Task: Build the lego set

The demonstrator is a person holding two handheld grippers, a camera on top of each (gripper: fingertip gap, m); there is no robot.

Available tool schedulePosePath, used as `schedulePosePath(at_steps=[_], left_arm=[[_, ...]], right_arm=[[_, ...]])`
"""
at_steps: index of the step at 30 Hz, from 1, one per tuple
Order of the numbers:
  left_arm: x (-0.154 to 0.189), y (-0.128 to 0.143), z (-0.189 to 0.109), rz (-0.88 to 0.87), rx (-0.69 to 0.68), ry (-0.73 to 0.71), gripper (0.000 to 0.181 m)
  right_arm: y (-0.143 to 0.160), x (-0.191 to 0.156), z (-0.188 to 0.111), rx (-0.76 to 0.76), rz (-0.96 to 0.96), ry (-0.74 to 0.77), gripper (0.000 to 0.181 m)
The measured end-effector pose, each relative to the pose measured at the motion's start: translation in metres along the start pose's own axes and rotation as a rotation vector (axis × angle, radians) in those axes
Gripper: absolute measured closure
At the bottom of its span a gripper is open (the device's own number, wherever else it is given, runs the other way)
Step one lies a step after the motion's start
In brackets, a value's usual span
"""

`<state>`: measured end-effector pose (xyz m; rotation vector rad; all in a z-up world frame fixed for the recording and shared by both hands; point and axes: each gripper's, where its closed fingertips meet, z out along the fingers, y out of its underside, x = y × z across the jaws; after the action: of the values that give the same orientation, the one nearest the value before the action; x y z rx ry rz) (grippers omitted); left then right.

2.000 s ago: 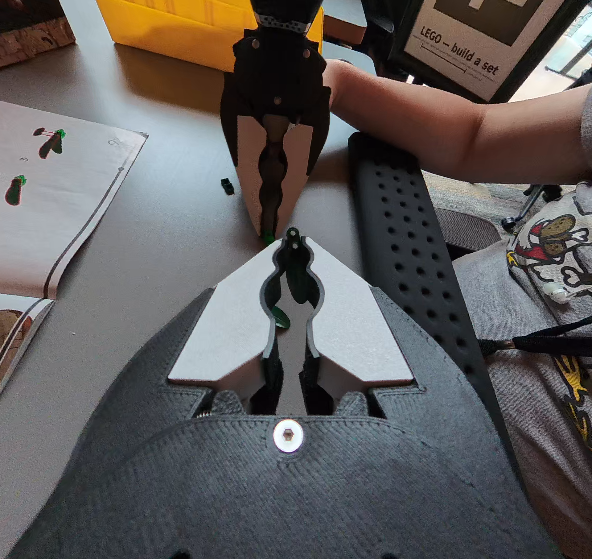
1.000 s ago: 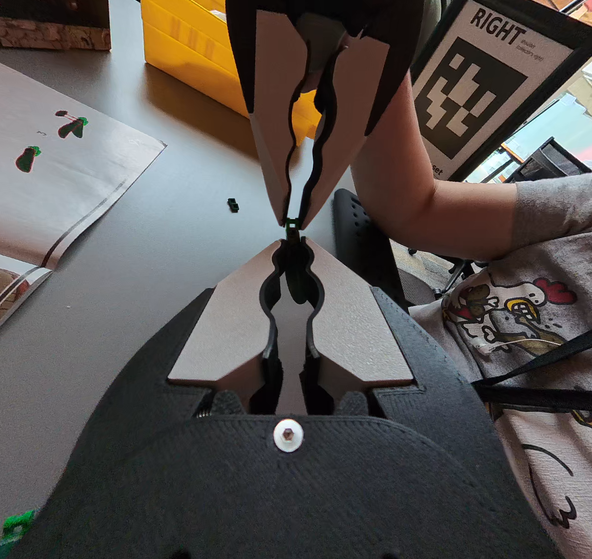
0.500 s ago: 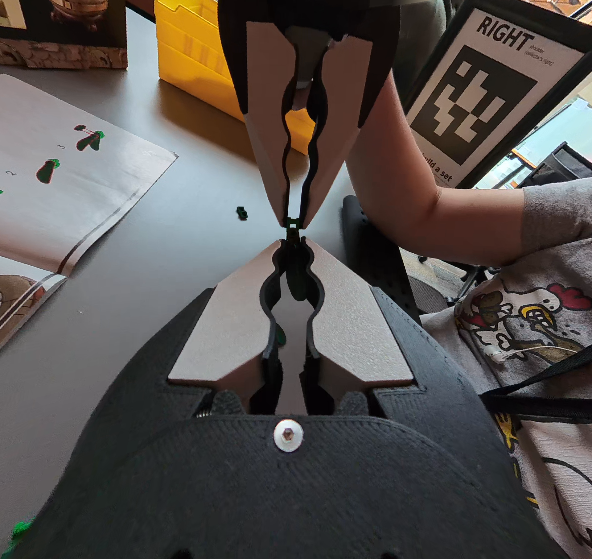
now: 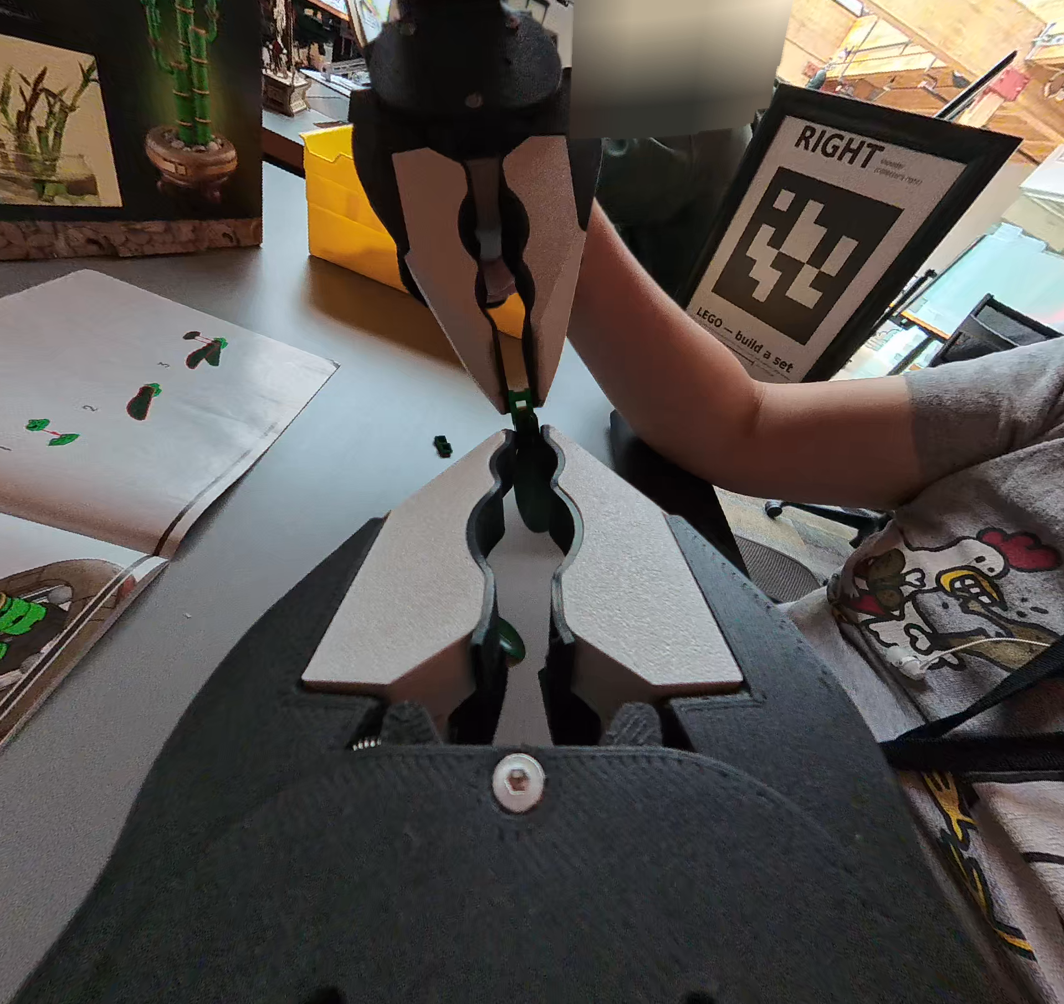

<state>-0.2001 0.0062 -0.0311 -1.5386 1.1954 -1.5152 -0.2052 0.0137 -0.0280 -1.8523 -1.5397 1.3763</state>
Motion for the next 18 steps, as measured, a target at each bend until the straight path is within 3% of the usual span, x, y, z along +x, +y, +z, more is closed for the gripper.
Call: schedulePosePath(at_steps=[5, 18], left_arm=[[0.005, -0.010, -0.003, 0.054, 0.058, 0.009, 0.175], [-0.006, -0.037, -0.019, -0.001, 0.255, -0.039, 0.176]], right_arm=[[-0.015, -0.004, -0.001, 0.096, 0.003, -0.056, 0.176], [-0.048, 0.007, -0.006, 0.263, 0.031, 0.019, 0.176]])
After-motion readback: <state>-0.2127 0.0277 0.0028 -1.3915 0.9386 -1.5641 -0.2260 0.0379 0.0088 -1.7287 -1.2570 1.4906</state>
